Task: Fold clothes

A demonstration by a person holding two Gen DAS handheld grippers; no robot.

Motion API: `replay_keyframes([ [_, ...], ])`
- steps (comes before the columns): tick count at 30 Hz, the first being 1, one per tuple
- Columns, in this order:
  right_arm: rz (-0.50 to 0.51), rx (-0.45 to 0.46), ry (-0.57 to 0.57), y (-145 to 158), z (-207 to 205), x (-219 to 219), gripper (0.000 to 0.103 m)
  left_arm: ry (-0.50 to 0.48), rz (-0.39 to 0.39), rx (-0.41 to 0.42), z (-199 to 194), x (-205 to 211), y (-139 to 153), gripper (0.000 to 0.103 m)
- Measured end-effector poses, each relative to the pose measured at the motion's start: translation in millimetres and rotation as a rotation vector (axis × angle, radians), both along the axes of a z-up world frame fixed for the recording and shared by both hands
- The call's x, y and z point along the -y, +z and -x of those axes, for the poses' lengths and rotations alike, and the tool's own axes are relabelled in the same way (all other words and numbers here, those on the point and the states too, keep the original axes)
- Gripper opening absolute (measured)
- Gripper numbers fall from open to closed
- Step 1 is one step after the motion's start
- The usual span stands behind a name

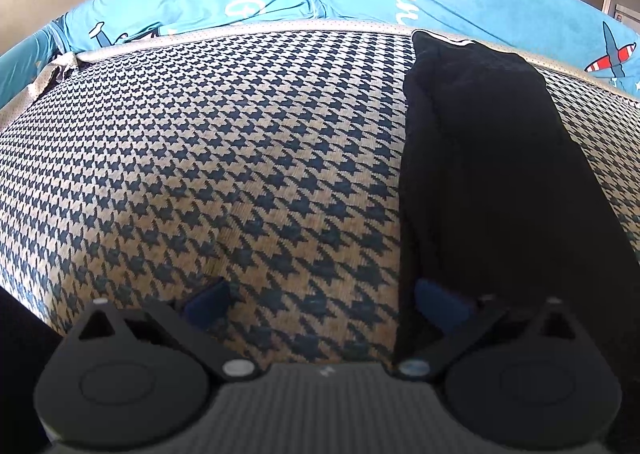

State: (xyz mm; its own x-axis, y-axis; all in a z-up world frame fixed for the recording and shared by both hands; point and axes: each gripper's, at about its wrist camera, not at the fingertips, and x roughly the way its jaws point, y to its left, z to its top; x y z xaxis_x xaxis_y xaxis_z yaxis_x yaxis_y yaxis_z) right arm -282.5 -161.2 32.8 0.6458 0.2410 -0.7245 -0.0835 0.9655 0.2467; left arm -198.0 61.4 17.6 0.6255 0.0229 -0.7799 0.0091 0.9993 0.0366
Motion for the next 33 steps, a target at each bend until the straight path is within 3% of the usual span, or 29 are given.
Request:
replay_keyframes([
  [9, 0.035, 0.022, 0.059, 11.6, -48.0, 8.8, 0.084, -0.07, -0.01, 0.01, -18.3, 14.7, 6.7, 0.103],
  [33, 0.021, 0.002, 0.016, 13.8, -129.5, 25.8, 0.084, -0.214, 0.009, -0.017, -52.4, 53.3, 7.2, 0.103],
])
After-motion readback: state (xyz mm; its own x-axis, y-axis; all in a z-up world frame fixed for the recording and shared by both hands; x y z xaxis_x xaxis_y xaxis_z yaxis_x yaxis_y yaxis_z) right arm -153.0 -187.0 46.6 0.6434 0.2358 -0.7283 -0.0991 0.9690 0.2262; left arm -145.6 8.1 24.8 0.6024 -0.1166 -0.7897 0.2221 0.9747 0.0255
